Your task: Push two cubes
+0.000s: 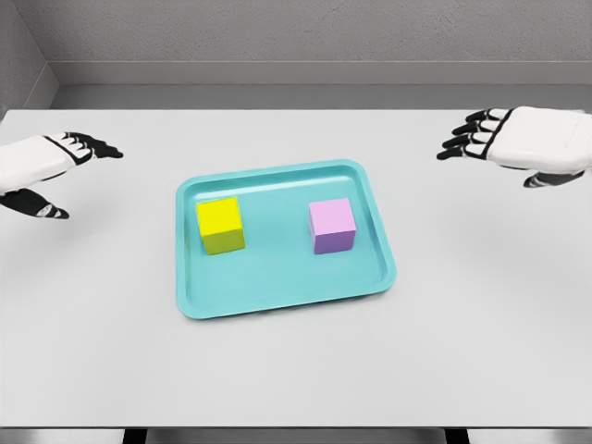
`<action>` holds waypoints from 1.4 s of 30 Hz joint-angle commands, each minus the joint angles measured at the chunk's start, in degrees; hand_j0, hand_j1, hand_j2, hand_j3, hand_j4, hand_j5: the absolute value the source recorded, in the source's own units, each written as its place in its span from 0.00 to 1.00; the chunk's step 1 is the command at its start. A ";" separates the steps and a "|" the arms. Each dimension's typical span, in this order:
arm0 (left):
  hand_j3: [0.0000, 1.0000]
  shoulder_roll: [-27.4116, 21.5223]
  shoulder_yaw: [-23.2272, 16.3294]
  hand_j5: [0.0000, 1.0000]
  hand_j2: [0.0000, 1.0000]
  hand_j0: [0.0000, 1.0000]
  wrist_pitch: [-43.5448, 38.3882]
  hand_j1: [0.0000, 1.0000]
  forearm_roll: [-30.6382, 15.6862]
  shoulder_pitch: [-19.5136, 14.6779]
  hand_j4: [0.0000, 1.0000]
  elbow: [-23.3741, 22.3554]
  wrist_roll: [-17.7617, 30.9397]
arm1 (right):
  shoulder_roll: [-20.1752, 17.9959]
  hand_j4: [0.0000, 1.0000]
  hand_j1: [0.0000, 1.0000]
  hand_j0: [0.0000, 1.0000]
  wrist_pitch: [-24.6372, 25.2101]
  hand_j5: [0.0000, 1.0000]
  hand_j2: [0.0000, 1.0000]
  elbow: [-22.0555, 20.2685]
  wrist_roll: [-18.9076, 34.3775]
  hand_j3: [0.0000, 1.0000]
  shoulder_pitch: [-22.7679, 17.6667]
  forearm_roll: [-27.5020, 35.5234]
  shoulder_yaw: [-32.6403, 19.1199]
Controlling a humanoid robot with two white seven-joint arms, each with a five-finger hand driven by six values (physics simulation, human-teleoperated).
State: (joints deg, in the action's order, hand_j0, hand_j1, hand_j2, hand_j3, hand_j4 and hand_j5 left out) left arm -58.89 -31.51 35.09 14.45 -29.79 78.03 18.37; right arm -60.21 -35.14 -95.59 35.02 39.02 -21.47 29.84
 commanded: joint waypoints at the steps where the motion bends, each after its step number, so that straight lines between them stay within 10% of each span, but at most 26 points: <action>1: 1.00 0.00 -0.13 1.00 1.00 1.00 -0.09 1.00 -0.30 0.00 1.00 -0.77 0.00 | 0.26 1.00 1.00 1.00 0.14 1.00 1.00 -0.21 -0.02 1.00 0.17 0.11 0.31; 4: 0.91 0.09 -0.22 0.91 0.91 0.91 -0.09 0.91 0.05 0.00 0.91 -0.25 0.26 | 2.01 1.00 1.00 1.00 0.14 1.00 1.00 -0.21 -0.02 1.00 1.23 0.38 0.22; 6: 0.39 0.35 -0.30 0.39 0.39 0.39 -0.09 0.39 0.23 -0.18 0.39 -0.25 5.52 | 2.46 1.00 1.00 1.00 0.14 1.00 1.00 0.31 -0.02 1.00 2.90 0.38 0.13; 8: 0.24 3.42 -6.45 0.24 0.24 0.24 -0.09 0.24 0.41 -4.31 0.24 -1.91 16.25 | 2.29 1.00 1.00 1.00 0.14 1.00 1.00 0.05 -0.02 1.00 3.25 0.55 1.62; 9: 0.23 5.27 -9.79 0.23 0.23 0.23 -0.09 0.23 0.41 -5.54 0.23 -1.65 16.63 | 2.37 0.41 0.41 0.41 0.14 0.41 0.41 -0.39 -0.02 0.41 4.74 0.29 5.57; 10: 0.22 6.85 -13.05 0.22 0.22 0.22 -0.09 0.22 0.32 -7.38 0.22 -1.56 16.63 | 2.55 0.07 0.07 0.07 0.14 0.07 0.07 -0.48 -0.02 0.07 5.89 0.20 7.78; 11: 0.22 6.85 -13.05 0.22 0.22 0.22 -0.09 0.22 0.14 -7.65 0.22 -1.39 16.63 | 2.64 0.03 0.03 0.03 0.14 0.03 0.03 -0.48 -0.02 0.03 6.33 0.20 9.71; 14: 0.00 6.94 -12.87 0.00 0.00 0.00 -0.09 0.00 0.32 -8.00 0.00 -1.39 16.63 | 4.75 0.02 0.02 0.02 0.14 0.02 0.02 -0.65 -0.02 0.02 6.86 -2.61 15.33; 29: 0.00 14.06 -12.61 0.00 0.00 0.00 -0.09 0.00 3.83 -10.20 0.00 -2.09 16.63 | 13.71 0.16 0.16 0.16 0.14 0.16 0.16 -0.04 -0.02 0.16 12.92 -6.04 26.32; 42: 0.00 17.93 -12.87 0.00 0.00 0.00 -0.09 0.00 11.13 -11.52 0.00 -4.20 16.63 | 20.13 0.16 0.16 0.16 0.14 0.16 0.16 11.65 -0.02 0.16 14.50 -6.66 28.78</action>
State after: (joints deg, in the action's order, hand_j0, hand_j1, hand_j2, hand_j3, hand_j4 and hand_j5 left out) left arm -41.02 -44.40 35.13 25.39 -41.31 73.80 35.01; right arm -41.07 -35.13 -85.26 35.01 53.61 -28.31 57.92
